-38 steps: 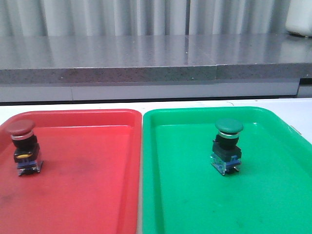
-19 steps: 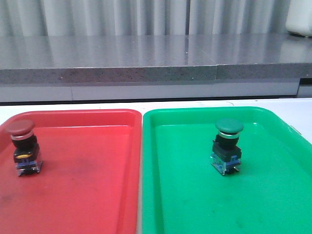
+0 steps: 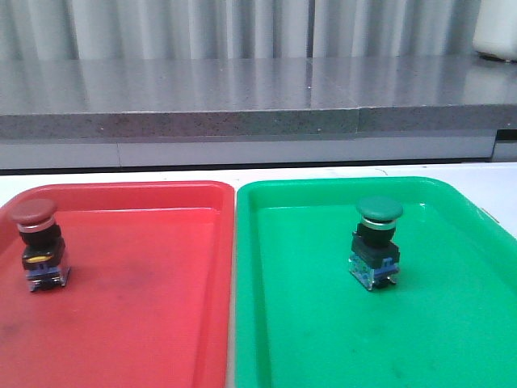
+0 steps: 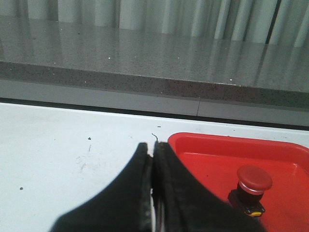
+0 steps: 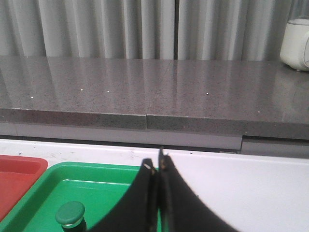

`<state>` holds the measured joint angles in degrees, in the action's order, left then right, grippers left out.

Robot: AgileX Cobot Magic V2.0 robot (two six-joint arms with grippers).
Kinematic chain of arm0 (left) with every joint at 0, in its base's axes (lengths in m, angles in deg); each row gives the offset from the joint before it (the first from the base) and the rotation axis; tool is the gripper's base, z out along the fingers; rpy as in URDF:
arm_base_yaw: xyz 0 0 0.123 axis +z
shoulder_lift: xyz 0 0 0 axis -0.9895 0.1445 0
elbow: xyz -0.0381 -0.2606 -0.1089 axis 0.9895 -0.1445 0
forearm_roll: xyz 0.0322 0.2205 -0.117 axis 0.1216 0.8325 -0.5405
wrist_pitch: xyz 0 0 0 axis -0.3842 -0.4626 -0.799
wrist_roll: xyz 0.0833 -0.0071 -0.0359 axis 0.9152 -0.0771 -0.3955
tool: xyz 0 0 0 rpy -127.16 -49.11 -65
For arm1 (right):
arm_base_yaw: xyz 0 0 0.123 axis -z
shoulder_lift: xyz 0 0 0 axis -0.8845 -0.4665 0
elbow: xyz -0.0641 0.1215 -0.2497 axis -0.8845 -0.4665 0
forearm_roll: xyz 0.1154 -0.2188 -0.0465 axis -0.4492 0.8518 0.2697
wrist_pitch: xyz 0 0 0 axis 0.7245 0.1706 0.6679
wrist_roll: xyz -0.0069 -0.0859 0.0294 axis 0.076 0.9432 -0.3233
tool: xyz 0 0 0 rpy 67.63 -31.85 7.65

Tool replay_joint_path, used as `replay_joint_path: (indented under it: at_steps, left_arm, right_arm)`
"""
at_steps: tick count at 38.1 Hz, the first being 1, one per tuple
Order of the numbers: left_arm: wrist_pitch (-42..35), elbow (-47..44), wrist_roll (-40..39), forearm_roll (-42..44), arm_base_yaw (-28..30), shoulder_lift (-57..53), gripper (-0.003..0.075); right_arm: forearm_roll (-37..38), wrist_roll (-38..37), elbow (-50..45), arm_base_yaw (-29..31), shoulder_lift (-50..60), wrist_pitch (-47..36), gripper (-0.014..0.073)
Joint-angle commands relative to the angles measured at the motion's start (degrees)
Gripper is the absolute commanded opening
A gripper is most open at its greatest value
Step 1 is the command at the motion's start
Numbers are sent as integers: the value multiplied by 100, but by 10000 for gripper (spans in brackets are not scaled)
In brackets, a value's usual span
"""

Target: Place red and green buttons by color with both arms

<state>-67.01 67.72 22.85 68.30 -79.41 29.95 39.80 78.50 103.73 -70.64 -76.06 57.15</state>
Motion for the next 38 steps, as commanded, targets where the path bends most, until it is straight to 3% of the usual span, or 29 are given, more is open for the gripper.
replay_joint_path:
  at_steps: [1, 16, 35, 38]
  left_arm:
    - [-514, -140, -60, -59, 11, -93, -20]
    - [-514, -140, -60, -59, 11, -93, -20]
    - [-514, -140, -60, -59, 11, -93, -20]
    - [-503, -140, -60, -59, 11, -93, -20]
  right_arm:
    - [54, 51, 155, 32, -44, -468, -39]
    - [54, 51, 155, 32, -44, -489, -39]
    - [272, 51, -1558, 724, 864, -582, -39]
    - [328, 51, -1530, 730, 857, -295, -39]
